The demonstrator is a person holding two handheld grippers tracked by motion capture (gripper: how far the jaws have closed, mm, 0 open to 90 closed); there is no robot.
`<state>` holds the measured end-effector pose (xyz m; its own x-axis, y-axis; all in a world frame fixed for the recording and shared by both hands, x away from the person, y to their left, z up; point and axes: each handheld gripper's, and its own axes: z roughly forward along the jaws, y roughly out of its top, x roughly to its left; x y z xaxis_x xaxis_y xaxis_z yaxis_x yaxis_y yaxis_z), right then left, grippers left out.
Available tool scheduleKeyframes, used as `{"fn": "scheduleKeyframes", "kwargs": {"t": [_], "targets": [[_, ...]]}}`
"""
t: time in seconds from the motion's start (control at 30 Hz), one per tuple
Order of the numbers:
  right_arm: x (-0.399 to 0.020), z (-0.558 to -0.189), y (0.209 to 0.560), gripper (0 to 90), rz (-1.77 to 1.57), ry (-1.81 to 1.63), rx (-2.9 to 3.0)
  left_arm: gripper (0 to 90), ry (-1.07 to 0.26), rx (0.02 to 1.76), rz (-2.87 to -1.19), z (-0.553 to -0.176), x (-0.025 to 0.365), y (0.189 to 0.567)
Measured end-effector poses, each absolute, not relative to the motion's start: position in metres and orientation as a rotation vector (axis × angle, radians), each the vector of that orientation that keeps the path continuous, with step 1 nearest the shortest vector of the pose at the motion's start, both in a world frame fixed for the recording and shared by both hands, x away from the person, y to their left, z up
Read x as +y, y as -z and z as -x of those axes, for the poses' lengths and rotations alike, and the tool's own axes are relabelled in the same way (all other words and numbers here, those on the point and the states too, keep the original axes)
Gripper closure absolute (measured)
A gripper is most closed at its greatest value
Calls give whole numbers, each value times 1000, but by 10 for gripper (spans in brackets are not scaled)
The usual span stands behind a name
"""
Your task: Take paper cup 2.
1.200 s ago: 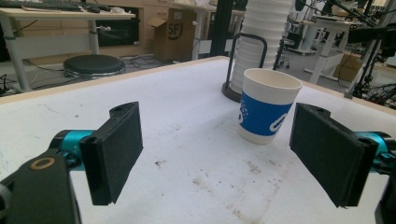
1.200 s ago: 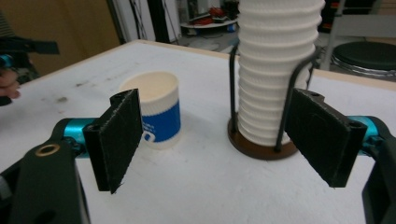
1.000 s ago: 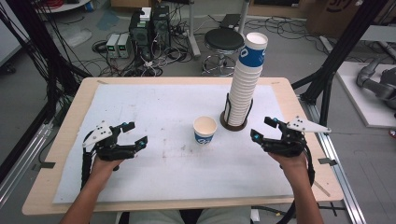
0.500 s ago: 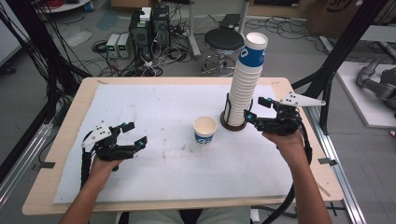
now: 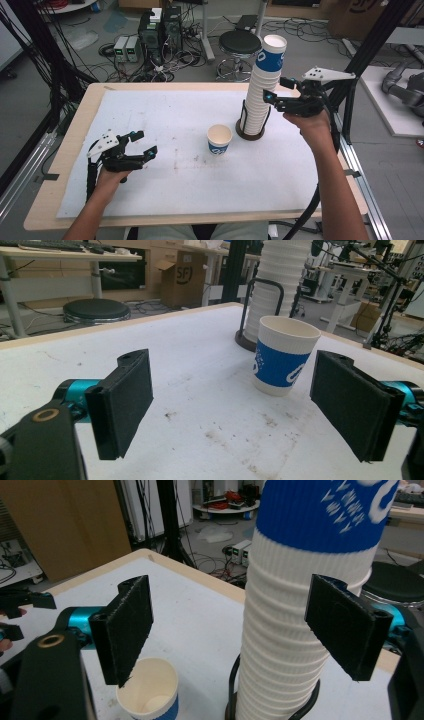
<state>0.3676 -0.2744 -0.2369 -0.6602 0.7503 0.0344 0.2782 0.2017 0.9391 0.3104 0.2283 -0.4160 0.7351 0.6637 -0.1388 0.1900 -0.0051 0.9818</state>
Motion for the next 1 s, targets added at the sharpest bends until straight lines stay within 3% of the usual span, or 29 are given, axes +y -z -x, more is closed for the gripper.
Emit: {"fn": "scheduleKeyframes", "kwargs": {"t": [0.43,1.0], "targets": [[-278,-397,194,198,-1021,-1407,2039,172,-431,718,-1563,-311,229,416],[-268,-432,172,198,-1061,-1338,2048,172,-425,717,-1567,-312,228,417]]}}
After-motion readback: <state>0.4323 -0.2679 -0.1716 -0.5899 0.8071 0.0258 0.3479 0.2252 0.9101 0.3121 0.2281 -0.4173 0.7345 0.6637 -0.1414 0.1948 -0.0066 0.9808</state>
